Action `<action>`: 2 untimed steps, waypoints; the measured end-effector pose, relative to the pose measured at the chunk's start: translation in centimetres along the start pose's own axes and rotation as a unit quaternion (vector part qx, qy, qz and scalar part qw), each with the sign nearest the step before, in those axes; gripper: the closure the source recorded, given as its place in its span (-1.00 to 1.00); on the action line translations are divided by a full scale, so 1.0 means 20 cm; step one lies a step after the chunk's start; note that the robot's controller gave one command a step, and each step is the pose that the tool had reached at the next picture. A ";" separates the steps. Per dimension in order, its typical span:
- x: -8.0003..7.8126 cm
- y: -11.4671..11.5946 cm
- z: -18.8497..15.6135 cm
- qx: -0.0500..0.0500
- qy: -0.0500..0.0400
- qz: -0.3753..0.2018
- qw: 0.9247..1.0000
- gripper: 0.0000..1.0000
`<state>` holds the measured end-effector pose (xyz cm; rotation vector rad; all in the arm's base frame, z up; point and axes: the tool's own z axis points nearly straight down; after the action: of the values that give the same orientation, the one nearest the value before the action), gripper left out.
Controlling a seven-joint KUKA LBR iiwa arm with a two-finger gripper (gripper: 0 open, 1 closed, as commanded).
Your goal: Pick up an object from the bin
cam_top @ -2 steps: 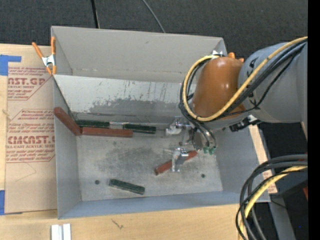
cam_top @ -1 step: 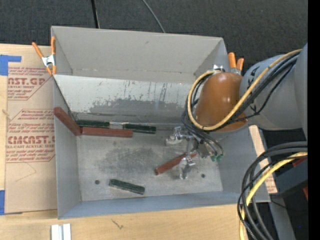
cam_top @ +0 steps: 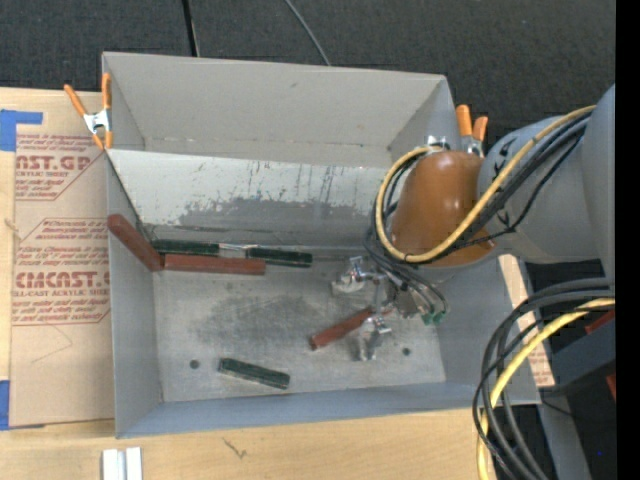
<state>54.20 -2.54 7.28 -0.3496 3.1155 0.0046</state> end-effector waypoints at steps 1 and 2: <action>0.05 0.01 -0.01 0.001 -0.006 0.019 1.000 -1.00; 0.00 0.01 -0.01 0.001 0.001 0.002 1.000 -1.00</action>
Offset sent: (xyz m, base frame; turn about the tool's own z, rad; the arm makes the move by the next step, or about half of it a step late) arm 0.0000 0.0000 0.0000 0.0000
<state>54.12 -2.44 7.45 -0.3421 3.1180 0.0008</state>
